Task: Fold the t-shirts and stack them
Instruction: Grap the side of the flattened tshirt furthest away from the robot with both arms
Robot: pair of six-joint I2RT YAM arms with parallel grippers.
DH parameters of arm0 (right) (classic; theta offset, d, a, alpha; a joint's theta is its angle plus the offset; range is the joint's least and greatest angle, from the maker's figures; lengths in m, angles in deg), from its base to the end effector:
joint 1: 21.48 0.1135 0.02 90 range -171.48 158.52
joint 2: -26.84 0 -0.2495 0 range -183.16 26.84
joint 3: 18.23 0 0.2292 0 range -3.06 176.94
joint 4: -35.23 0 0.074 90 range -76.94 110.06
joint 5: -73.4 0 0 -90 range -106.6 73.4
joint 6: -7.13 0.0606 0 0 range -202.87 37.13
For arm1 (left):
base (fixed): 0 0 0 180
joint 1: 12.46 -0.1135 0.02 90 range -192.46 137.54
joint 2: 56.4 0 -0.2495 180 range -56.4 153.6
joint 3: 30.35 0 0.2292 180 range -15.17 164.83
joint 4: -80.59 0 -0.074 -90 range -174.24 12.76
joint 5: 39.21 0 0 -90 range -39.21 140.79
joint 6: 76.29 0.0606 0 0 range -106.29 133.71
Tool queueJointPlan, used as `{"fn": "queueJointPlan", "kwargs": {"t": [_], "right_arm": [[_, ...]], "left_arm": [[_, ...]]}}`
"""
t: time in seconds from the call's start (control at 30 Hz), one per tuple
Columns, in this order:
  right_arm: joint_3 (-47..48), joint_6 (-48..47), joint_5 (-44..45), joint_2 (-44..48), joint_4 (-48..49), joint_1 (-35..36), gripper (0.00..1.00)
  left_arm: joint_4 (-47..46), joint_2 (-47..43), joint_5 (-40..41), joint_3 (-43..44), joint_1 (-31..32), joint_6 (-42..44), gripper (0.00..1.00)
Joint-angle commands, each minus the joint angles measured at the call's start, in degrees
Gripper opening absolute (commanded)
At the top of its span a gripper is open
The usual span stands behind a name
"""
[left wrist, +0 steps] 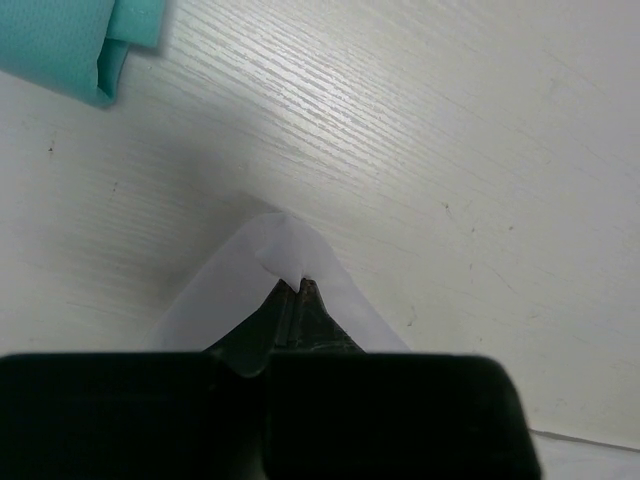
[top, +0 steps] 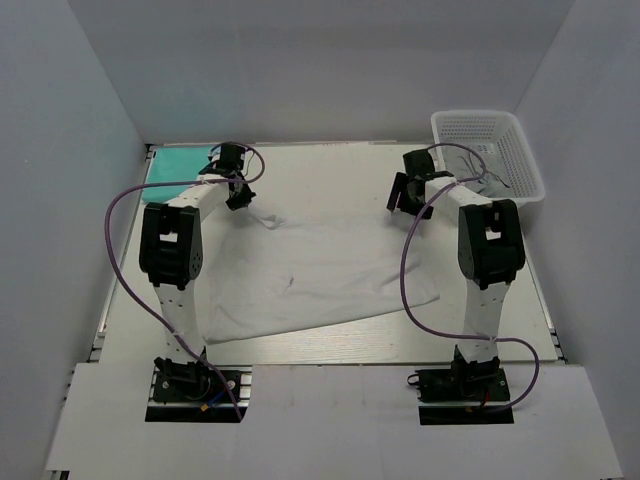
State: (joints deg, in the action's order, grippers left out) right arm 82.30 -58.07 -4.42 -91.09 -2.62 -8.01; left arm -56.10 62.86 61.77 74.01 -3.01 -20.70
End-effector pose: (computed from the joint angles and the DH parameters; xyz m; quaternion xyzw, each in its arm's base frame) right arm 0.4226 0.0881 0.1559 0.1252 0.9412 0.0017 0.3137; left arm 0.4298 -0.0598 0.1588 -0.2325 0.9291 -0.0165 0.2873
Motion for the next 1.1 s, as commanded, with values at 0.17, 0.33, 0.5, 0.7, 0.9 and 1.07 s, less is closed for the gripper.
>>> {"fn": "queueJointPlan", "kwargs": {"t": [0.17,0.33,0.5,0.7,0.9,1.07], "right_arm": [[1.0,-0.3,1.3,-1.0,4.5,-0.3,0.47],[-1.1,-1.4,1.9,0.4,7.1,0.1,0.08],[-9.2,-3.9,-0.7,7.1,15.4,1.0,0.0],[-13.6,-6.1,-1.3,11.9,18.0,1.8,0.0],[-19.8,-6.3,-3.0,17.4,20.3,1.9,0.0],[-22.4,-7.0,-2.4,21.7,20.7,2.1,0.0]], "left_arm": [[-0.7,-5.9,-1.3,-0.9,-0.4,0.8,0.0],[-1.2,-10.8,-1.3,-6.0,0.1,0.8,0.0],[-2.9,-17.8,-3.5,-13.4,0.6,0.1,0.0],[-2.2,-27.1,-6.2,-21.6,1.2,-2.5,0.0],[0.7,-37.2,-9.2,-32.5,1.2,-5.7,0.0],[6.8,-45.2,-9.9,-36.5,1.2,-8.1,0.0]]}}
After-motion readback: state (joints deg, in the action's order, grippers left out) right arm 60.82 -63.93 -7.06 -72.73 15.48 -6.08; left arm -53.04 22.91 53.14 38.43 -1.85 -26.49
